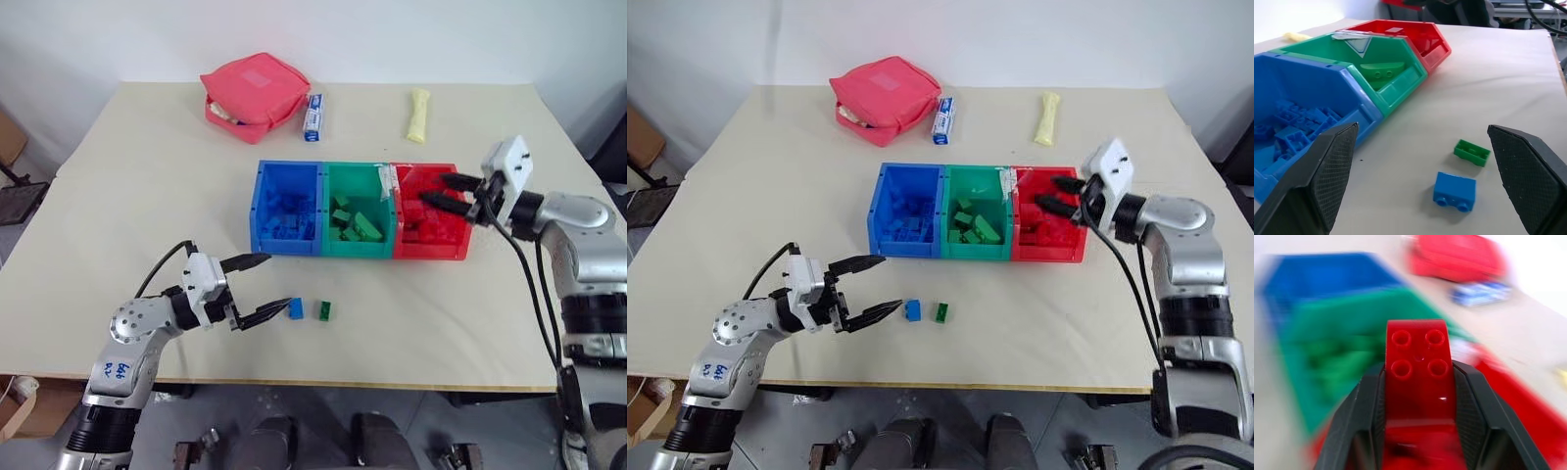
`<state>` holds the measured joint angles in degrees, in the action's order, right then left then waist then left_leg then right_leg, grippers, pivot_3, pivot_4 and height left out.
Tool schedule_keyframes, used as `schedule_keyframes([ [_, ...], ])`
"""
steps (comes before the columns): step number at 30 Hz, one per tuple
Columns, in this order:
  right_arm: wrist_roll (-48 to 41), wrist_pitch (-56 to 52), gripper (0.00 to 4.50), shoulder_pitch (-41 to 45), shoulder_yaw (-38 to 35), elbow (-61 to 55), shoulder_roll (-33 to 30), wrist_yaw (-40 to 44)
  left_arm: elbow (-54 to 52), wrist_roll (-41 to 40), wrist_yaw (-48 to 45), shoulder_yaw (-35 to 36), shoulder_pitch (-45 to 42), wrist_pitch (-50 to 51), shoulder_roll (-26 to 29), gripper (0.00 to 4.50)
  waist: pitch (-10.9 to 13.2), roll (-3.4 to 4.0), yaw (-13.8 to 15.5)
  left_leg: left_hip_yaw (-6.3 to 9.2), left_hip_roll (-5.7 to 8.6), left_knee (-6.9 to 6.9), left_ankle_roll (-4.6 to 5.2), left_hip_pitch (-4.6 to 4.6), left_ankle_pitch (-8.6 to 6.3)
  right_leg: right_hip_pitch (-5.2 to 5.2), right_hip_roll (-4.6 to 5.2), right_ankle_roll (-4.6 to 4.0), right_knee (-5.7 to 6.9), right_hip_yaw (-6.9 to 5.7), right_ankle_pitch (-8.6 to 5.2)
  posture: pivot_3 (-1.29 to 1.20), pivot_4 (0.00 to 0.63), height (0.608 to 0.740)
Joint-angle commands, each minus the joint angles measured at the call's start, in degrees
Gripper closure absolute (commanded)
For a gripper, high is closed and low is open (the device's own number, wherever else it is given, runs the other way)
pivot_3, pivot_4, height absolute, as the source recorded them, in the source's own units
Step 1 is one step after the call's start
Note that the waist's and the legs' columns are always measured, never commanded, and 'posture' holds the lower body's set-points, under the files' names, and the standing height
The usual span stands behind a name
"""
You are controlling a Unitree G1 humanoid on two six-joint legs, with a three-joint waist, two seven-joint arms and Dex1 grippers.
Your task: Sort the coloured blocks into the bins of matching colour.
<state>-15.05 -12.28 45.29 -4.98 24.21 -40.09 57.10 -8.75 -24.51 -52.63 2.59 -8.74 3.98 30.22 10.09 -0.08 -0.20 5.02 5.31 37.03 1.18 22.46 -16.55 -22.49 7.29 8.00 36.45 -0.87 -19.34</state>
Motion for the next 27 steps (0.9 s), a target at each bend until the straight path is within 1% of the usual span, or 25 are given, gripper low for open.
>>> schedule_keyframes([
  [1,1.1,1.3,2.27,3.0,0.5,3.9,0.5,0.2,-1.5,-0.4,-0.1,0.2,-0.1,0.0,0.0,0.00,0.0,0.00,0.0,0.00,-0.01,-0.01,0.00,0.00,0.00,0.00,-0.01,0.00,0.00,-0.01,0.00,0.00,0.150,0.740],
  [5,1.9,2.8,0.97,2.4,1.2,2.8,0.8,1.2,-1.2,-0.2,0.4,0.9,-0.1,-0.2,0.2,0.00,0.0,0.00,-0.1,0.00,-0.01,-0.01,0.00,0.03,0.00,-0.01,0.00,0.00,-0.01,-0.02,0.00,0.00,0.150,0.740],
  [7,1.3,3.8,0.34,1.1,1.1,1.1,0.1,2.9,-1.0,-0.3,0.6,1.5,0.1,-0.1,0.5,0.00,0.0,0.00,0.0,0.01,-0.01,0.04,0.00,0.03,0.00,0.01,0.00,0.00,-0.01,-0.03,0.00,0.00,0.150,0.740],
  [8,-0.6,4.1,0.03,-1.0,0.1,-1.9,-0.7,5.4,-0.7,-0.6,-0.1,2.1,0.4,0.1,1.4,0.00,0.0,0.00,0.0,0.01,-0.01,0.05,0.00,0.03,0.00,0.02,0.00,0.00,-0.01,-0.03,0.00,0.00,0.150,0.740],
  [10,-7.2,3.4,0.03,-6.5,-1.7,-10.3,-2.4,13.8,0.4,-0.8,-1.4,3.4,0.8,0.1,3.1,0.00,0.0,0.00,0.4,0.05,0.00,0.05,0.00,0.05,0.00,0.02,0.00,0.00,-0.01,-0.04,0.00,0.00,0.150,0.740],
  [12,-10.7,0.5,0.03,-12.3,-1.4,-18.2,-5.2,19.1,2.9,-0.5,-3.2,4.7,0.7,-0.8,5.3,0.00,0.0,0.01,0.4,0.25,-0.01,0.05,-0.01,0.16,-0.01,0.01,0.01,0.00,-0.04,-0.01,0.00,0.00,0.150,0.740],
  [14,-12.1,-1.7,0.03,-18.9,-0.4,-25.7,-8.2,22.1,6.4,0.4,-5.8,5.6,0.5,-2.3,8.0,0.00,0.0,0.01,0.3,0.33,0.01,0.06,0.00,0.25,-0.01,0.01,0.03,0.00,-0.02,-0.02,0.00,0.00,0.150,0.740],
  [16,-12.8,-3.3,0.03,-24.7,0.3,-30.8,-11.3,24.6,9.8,2.2,-8.7,5.3,0.1,-5.2,10.6,0.00,0.0,0.01,0.4,0.37,0.01,0.09,0.00,0.25,-0.02,0.03,0.04,0.00,-0.14,-0.03,0.00,0.00,0.150,0.740],
  [18,-13.9,-4.9,0.03,-27.1,0.0,-33.2,-12.2,24.4,12.5,4.2,-10.7,4.5,-0.3,-8.3,12.4,0.00,0.0,0.01,0.2,0.36,0.01,0.10,0.00,0.24,-0.01,0.10,0.04,0.00,-0.30,-0.04,0.00,0.00,0.150,0.740],
  [20,-14.8,-5.6,0.03,-28.9,-1.2,-35.0,-11.1,22.1,15.1,7.0,-13.3,2.9,-1.0,-12.5,14.1,0.00,0.0,0.01,0.0,0.23,-0.01,0.10,0.01,0.22,0.01,0.10,0.04,0.00,-0.35,-0.05,0.00,0.00,0.150,0.740],
  [23,-12.9,-1.5,0.03,-33.1,-3.0,-35.2,-10.2,20.1,11.0,4.8,-14.3,0.5,-3.3,-9.2,12.6,0.00,0.0,0.01,0.3,0.29,-0.02,0.09,-0.01,0.19,0.02,0.13,0.07,0.00,-0.33,-0.01,0.00,0.00,0.150,0.740],
  [25,-12.8,0.1,0.03,-36.8,-4.8,-35.2,-10.0,19.2,4.8,4.1,-14.0,-3.7,-5.3,-3.4,11.2,0.00,0.0,0.01,1.2,0.41,0.04,0.11,0.02,0.25,0.01,0.14,0.13,0.03,-0.34,-0.02,0.02,0.00,0.150,0.740],
  [26,-12.9,0.4,0.03,-37.9,-5.3,-35.2,-10.1,18.9,3.0,4.1,-13.9,-4.9,-5.9,-1.4,10.8,0.00,0.0,0.01,1.6,0.43,0.07,0.11,0.05,0.27,-0.01,0.14,0.13,0.04,-0.35,-0.01,0.03,0.00,0.150,0.740],
  [27,-12.8,0.8,0.03,-39.8,-6.1,-35.5,-10.3,18.5,1.3,7.1,-12.6,-8.2,-7.8,2.9,10.5,0.00,0.0,0.01,1.8,0.42,0.10,0.12,0.07,0.30,-0.02,0.12,0.14,0.05,-0.34,0.00,0.03,0.00,0.150,0.740],
])
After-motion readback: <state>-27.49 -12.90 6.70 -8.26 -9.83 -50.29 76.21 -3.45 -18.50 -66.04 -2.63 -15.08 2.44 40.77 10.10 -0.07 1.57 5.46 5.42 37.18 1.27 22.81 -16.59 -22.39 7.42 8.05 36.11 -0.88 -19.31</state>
